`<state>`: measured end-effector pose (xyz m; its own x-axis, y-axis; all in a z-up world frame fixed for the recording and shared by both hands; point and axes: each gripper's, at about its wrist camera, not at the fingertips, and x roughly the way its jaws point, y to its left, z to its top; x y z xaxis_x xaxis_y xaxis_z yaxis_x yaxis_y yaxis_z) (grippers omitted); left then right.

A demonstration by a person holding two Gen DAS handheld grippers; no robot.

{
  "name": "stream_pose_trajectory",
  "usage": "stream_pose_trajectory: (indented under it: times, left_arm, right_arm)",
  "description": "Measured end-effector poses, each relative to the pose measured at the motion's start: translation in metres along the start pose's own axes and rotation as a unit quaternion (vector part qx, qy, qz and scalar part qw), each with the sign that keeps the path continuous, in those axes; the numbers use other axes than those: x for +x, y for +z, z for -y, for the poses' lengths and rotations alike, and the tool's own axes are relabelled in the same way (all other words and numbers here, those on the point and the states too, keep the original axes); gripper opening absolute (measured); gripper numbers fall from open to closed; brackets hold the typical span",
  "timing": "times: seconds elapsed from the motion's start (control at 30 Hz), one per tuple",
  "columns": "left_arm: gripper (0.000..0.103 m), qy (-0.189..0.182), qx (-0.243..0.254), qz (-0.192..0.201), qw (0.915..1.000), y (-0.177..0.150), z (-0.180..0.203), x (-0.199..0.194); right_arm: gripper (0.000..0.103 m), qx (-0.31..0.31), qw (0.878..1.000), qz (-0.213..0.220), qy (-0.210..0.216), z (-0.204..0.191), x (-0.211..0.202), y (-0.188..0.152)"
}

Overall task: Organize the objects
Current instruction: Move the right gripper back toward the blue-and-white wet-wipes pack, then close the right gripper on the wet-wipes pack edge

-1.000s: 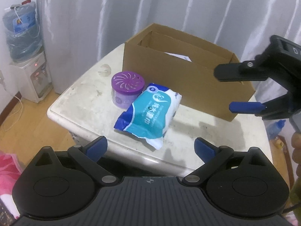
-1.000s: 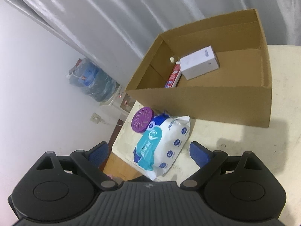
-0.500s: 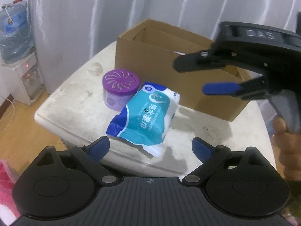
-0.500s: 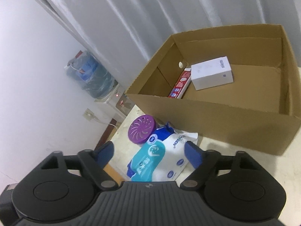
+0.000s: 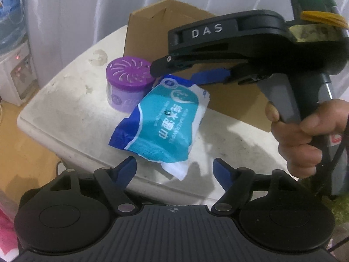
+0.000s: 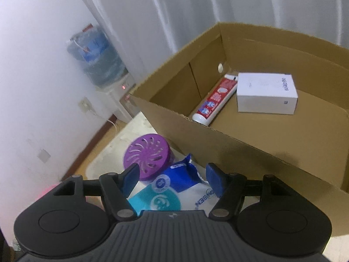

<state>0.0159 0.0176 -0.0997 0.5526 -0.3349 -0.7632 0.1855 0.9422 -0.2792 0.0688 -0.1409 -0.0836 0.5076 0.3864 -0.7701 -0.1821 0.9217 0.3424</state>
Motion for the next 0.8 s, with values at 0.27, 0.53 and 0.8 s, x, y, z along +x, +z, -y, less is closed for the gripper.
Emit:
stream_pose_trajectory:
  times: [0.27,0.53,0.8]
  left_arm:
    - [0.077,-0.01,-0.008,-0.001,0.9999,0.003,-0.002,0.002]
    - [0.078,-0.009,-0.011,-0.003,0.9999,0.005,-0.005,0.003]
    - [0.08,-0.017,-0.013,0.002,0.9998,0.007,-0.006,0.001]
  right_arm:
    - [0.071,-0.004,1.0,-0.03,0.001,-0.002,0.006,-0.002]
    - [0.072,0.04,0.998,-0.053,0.025,0.013,-0.008,-0.01]
    - [0.072,0.073,0.995,-0.06,0.034,0.021,-0.02,-0.023]
